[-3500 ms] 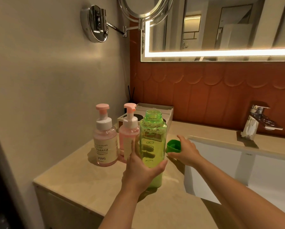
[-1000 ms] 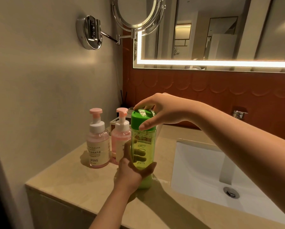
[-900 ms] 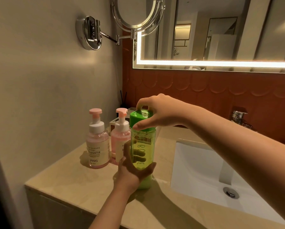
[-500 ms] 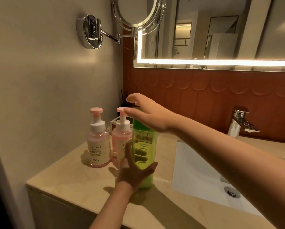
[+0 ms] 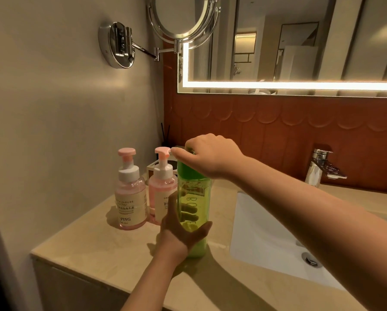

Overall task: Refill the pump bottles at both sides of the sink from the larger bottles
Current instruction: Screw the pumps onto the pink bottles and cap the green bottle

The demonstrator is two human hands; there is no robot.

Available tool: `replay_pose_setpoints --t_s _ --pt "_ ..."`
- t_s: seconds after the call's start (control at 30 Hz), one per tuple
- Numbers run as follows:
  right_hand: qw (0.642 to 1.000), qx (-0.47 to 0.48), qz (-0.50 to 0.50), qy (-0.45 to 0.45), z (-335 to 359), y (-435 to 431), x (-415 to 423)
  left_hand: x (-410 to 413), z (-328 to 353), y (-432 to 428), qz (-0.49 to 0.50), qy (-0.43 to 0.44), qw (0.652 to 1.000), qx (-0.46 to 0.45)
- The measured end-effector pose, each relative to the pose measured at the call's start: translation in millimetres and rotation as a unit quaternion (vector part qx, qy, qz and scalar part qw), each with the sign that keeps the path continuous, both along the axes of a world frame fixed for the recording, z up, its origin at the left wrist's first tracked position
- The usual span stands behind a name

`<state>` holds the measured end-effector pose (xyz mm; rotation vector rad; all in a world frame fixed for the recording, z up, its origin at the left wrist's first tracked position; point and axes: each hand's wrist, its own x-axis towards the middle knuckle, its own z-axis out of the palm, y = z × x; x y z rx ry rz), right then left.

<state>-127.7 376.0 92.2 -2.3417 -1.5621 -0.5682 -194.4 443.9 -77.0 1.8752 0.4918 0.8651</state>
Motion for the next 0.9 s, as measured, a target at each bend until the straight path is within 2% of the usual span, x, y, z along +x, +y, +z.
replay_pose_setpoints --t_s 0.07,0.2,0.3,0.33,0.43,0.57,0.7,0.73,0.8,0.9 --pt "0.999 0.009 0.026 0.025 -3.5 4.0 -2.4 0.5 0.0 0.3 0.003 -0.005 1.0 0.005" --pt "0.987 -0.009 0.074 0.142 -3.6 7.7 -8.4 -0.4 0.7 -0.3 -0.003 -0.012 0.999 0.031" --pt "0.946 -0.013 0.137 0.292 6.2 -3.3 -9.1 -1.5 0.0 -0.2 -0.004 -0.006 1.0 0.029" --pt "0.938 -0.024 0.146 0.314 9.1 -8.9 -6.8 -1.3 -0.2 -0.1 -0.003 -0.005 1.0 0.027" --pt "0.948 -0.049 0.137 0.284 11.2 -21.4 -2.9 -0.3 -5.2 0.9 0.006 0.009 1.0 -0.007" --pt "0.972 0.001 0.092 0.215 5.9 -22.2 1.2 -1.4 -6.8 -2.3 -0.012 0.008 0.996 -0.087" --pt "0.998 0.04 0.008 0.044 -3.7 -14.7 -3.9 -2.4 -3.8 -4.1 -0.018 -0.008 0.999 -0.05" --pt "0.998 0.048 0.004 0.037 -8.5 -11.8 -4.0 -2.7 -2.1 -4.9 -0.019 -0.007 0.999 -0.046" --pt "0.995 0.047 0.024 0.089 -13.8 -6.6 -3.2 -2.0 -0.1 -4.7 -0.013 -0.01 0.999 -0.028" --pt "0.964 0.023 0.093 0.247 -8.1 -6.8 -2.8 -2.2 0.0 -2.7 -0.015 -0.004 1.0 -0.025"
